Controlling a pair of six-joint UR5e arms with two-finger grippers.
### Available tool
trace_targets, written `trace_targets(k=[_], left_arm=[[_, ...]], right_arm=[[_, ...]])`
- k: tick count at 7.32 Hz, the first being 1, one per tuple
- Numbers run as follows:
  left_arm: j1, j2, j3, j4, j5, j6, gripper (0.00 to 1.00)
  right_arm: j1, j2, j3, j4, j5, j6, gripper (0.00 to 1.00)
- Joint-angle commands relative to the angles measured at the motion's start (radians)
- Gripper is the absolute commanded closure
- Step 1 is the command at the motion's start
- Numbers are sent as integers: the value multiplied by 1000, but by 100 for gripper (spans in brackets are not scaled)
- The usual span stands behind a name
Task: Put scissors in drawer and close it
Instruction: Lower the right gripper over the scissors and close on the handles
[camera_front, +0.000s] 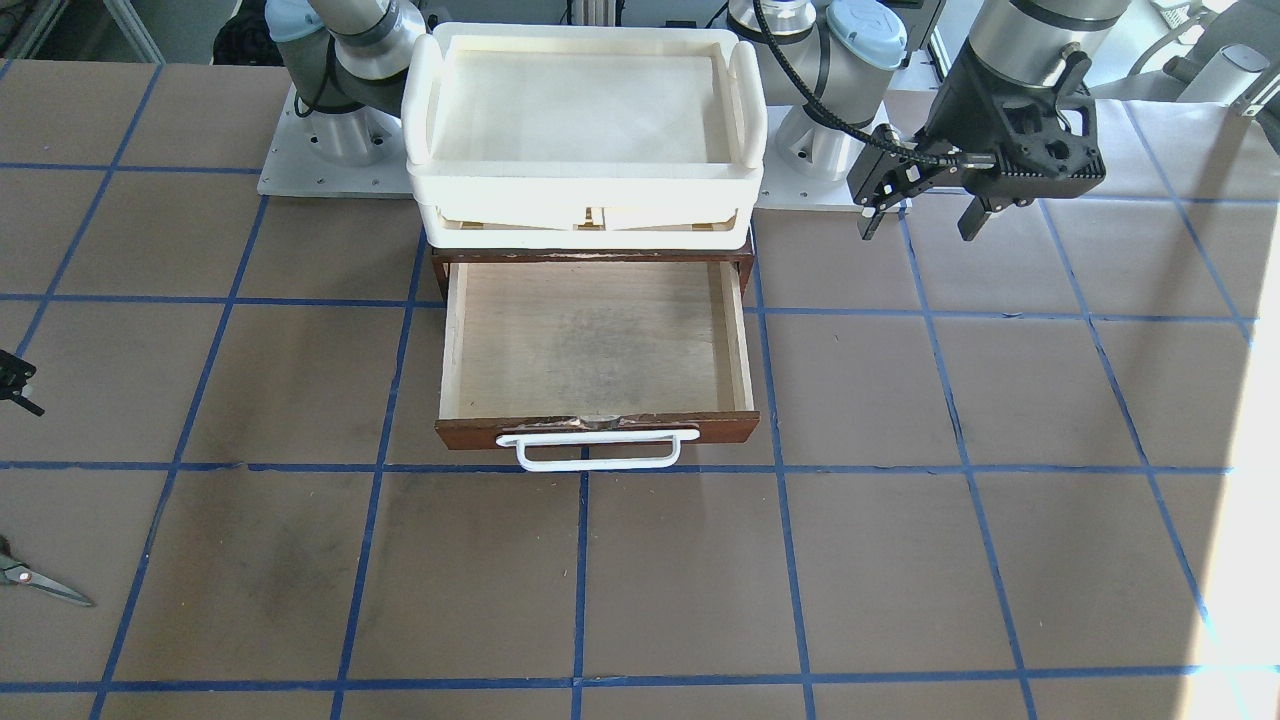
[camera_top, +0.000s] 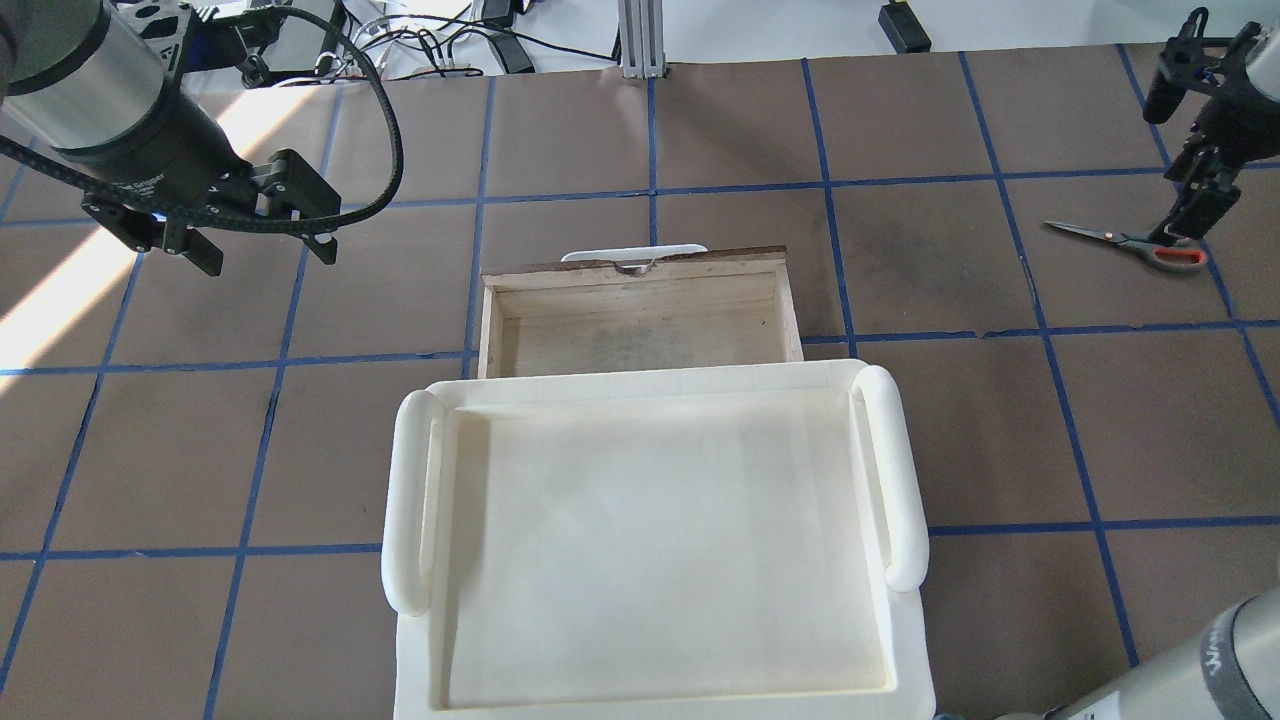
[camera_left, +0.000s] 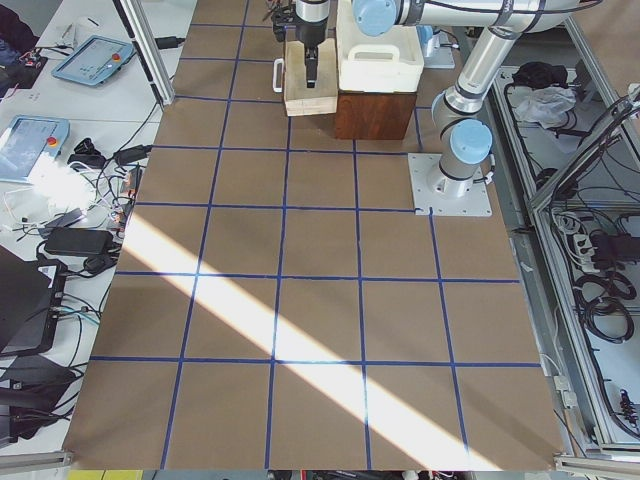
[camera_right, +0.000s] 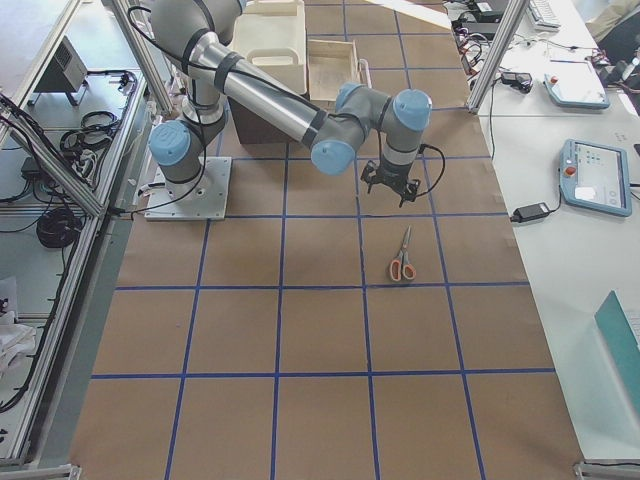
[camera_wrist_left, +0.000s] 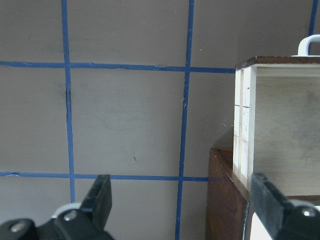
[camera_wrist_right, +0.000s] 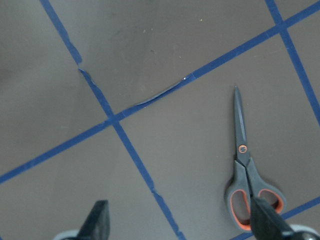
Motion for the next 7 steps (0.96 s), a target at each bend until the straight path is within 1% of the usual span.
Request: trace_targets(k=[1, 2, 3, 4, 5, 7], left_arm=[[0, 5, 0, 1, -3, 7, 0], [0, 3, 0, 1, -4, 7, 0], [0, 3, 0, 1, 0, 8, 0], [0, 5, 0, -2, 7, 8, 0], [0, 3, 0, -2, 7, 8, 0], [0, 3, 0, -3, 8, 8, 0]], right_arm=[[-21, 104, 14, -166, 23, -182, 6], [-48, 156, 14, -225, 71, -211, 8], [-60, 177, 9, -240, 83, -219, 8], [-62, 186, -6, -243, 86, -226, 9], [-62, 207, -20, -241, 90, -225, 12], [-64, 237, -22, -244, 89, -278, 13]])
